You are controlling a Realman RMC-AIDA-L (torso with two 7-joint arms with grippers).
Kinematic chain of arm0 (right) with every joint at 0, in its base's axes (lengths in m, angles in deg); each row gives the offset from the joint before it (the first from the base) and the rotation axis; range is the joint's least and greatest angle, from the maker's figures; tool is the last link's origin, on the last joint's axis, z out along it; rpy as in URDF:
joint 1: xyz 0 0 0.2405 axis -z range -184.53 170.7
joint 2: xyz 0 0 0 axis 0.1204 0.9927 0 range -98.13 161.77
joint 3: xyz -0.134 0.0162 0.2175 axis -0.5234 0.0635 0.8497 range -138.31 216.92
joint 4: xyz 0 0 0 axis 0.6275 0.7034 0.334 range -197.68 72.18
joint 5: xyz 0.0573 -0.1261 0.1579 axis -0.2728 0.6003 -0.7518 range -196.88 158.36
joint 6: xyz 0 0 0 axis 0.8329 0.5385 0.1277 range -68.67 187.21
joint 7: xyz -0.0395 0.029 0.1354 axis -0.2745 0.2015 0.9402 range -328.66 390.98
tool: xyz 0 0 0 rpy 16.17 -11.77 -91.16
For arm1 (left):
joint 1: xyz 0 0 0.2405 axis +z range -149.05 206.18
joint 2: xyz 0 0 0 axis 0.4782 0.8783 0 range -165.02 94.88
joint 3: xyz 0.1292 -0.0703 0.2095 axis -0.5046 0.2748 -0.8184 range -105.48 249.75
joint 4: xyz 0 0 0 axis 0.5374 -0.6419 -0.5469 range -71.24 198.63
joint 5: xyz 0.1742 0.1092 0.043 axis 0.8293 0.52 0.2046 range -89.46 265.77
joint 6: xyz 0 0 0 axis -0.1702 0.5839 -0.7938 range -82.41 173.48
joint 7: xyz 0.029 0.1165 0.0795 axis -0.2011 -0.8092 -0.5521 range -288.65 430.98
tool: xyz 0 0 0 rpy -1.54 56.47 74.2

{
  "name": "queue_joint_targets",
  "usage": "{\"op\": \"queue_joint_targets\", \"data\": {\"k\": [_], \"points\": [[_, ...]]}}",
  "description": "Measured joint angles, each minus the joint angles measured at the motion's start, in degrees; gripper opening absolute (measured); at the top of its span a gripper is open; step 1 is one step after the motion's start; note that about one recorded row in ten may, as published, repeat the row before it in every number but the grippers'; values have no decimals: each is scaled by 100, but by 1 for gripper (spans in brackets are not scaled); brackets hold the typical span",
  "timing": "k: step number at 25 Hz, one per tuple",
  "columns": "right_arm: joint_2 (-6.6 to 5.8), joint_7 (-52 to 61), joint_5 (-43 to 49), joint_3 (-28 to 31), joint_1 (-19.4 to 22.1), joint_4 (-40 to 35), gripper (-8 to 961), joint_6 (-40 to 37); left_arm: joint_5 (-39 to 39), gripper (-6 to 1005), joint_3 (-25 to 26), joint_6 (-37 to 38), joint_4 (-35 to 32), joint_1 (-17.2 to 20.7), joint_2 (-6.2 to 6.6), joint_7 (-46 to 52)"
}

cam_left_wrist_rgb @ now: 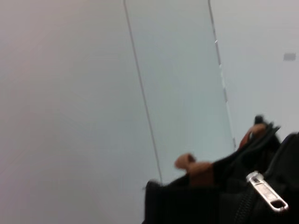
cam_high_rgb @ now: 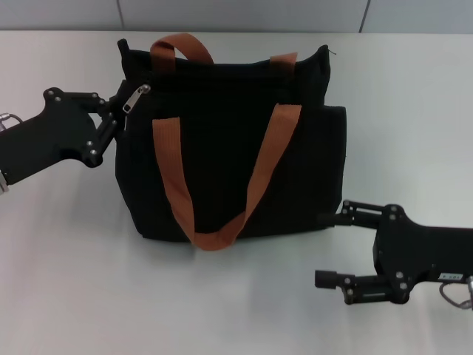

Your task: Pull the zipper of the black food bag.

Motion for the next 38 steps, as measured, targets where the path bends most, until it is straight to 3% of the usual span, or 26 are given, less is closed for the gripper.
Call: {"op": "queue_joint_targets", "data": {"k": [4, 9, 10, 18, 25, 30, 38], "points": [[1, 181, -486, 16, -151, 108, 800, -577, -1, 20, 126, 342, -26, 24, -3, -26], [-13, 1465, -1317, 23, -568, 120, 800, -951, -21, 20, 294, 489, -104, 43, -63, -165], [-51, 2202, -1467, 28, -809, 102, 800, -865, -41, 20, 308, 491, -103, 44, -77, -191], [-207, 4627, -1537, -50, -1728, -156, 799, -133, -72, 21, 326, 512, -103, 47, -85, -264], [-330, 6172, -1361, -908, -2465, -578, 798, 637, -75, 21, 346, 522, -99, 47, -89, -269], [-369, 7041, -540, -1068, -3116, -585, 778, 1093, -75, 21, 351, 524, -99, 53, -89, -270], [-331, 7387, -281, -1278, -3481, -589, 747, 1478, -74, 20, 351, 547, -99, 55, -91, -266]]}}
